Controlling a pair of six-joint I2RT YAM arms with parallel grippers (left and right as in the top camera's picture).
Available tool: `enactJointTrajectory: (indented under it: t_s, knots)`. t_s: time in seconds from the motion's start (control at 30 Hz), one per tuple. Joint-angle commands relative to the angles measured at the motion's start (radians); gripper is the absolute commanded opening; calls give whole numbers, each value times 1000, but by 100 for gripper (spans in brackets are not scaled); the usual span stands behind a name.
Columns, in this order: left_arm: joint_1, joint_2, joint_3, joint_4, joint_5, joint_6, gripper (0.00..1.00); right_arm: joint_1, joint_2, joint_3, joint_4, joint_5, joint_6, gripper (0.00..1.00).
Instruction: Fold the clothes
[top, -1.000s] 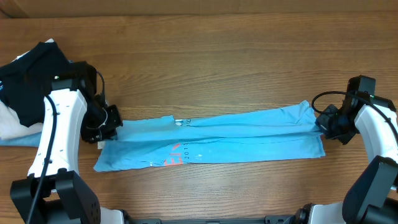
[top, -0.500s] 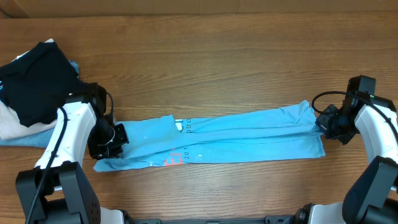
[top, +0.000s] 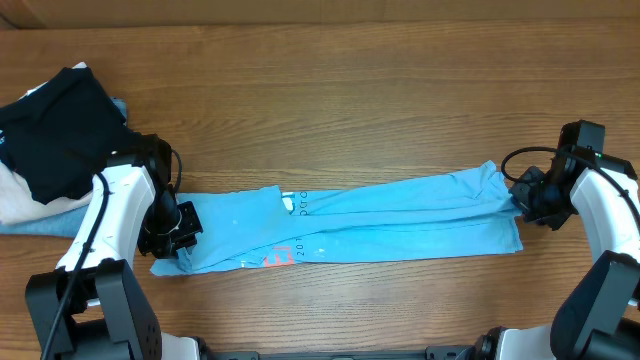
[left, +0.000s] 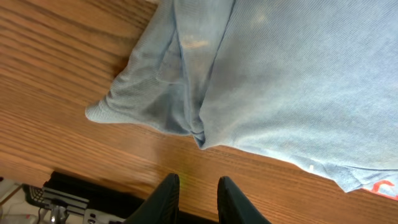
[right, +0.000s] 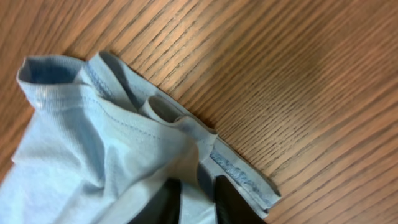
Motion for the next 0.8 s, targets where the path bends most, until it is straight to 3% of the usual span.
enactJointTrajectory:
  t_s: [0.0, 0.07, 0.33, 0.47, 0.57, 0.77]
  knots:
    - [-2, -10, -7, 19, 31, -13, 24, -3, -29, -1, 5, -5, -7, 28]
    - [-2, -10, -5, 58, 102, -12, 23, -3, -29, -1, 5, -5, -7, 33]
    - [-40, -10, -5, 261, 454, 106, 31, -3, -29, -1, 5, -5, -7, 34]
    - [-121, -10, -5, 352, 476, 99, 40, -3, -29, -1, 5, -5, -7, 34]
    - [-188, -10, -5, 391, 472, 25, 44, -3, -29, -1, 5, -5, -7, 35]
    - [-331, -5, -5, 424, 374, -293, 48, -3, -29, -1, 5, -7, -7, 35]
